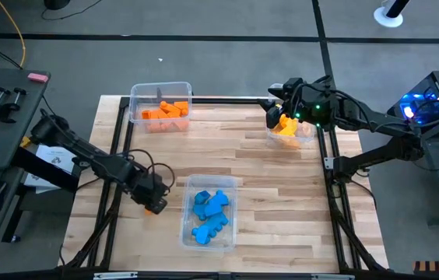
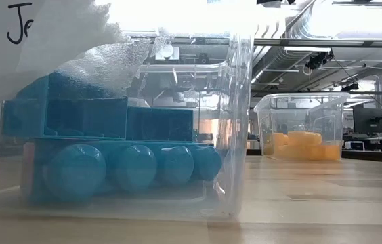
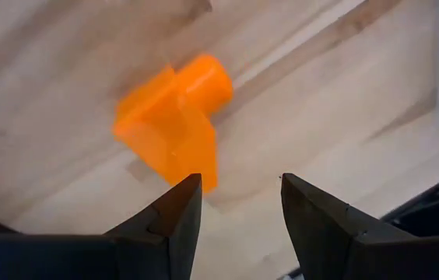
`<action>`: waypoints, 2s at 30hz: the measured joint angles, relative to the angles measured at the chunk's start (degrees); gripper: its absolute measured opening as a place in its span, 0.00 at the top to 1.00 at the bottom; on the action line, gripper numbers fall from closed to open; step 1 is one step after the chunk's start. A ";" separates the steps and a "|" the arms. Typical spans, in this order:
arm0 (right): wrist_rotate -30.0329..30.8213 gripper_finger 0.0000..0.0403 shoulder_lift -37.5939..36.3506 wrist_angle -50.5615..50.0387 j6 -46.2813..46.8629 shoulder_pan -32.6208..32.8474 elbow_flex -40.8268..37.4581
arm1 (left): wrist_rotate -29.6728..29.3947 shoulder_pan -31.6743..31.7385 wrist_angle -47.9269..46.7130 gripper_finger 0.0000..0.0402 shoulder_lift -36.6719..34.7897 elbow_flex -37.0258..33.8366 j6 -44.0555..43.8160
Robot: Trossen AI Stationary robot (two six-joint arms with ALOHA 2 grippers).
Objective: Sort blocks
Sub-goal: Put the orange game piece into the top left transparent bin
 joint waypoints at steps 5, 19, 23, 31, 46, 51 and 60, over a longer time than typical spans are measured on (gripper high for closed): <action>0.01 0.33 0.00 0.01 0.01 0.00 -0.02 | -2.95 -1.37 -8.40 0.65 -0.49 2.12 4.56; 0.01 0.33 0.00 -0.56 -0.10 0.00 0.00 | -6.95 -6.70 -4.94 1.00 -0.54 -1.63 0.17; 0.01 0.33 0.00 -0.69 -0.10 0.00 0.00 | -8.54 -7.21 -6.54 1.00 -0.49 -1.99 -2.88; 0.01 0.33 0.00 -0.86 -0.13 0.00 -0.02 | -9.02 -7.26 -5.81 1.00 -0.49 -1.99 -3.40; 0.01 0.33 0.00 -0.89 -0.15 -0.28 0.00 | -9.11 -7.26 -4.86 1.00 -0.49 -2.66 -5.81; 0.02 0.33 0.00 -1.00 -0.15 -1.37 -0.01 | -8.28 -7.69 -3.84 1.00 -0.47 -3.71 -6.97; 0.01 0.33 0.00 -1.08 -0.07 -2.56 -0.01 | -8.78 -7.79 -4.45 1.00 -0.47 -3.70 -7.65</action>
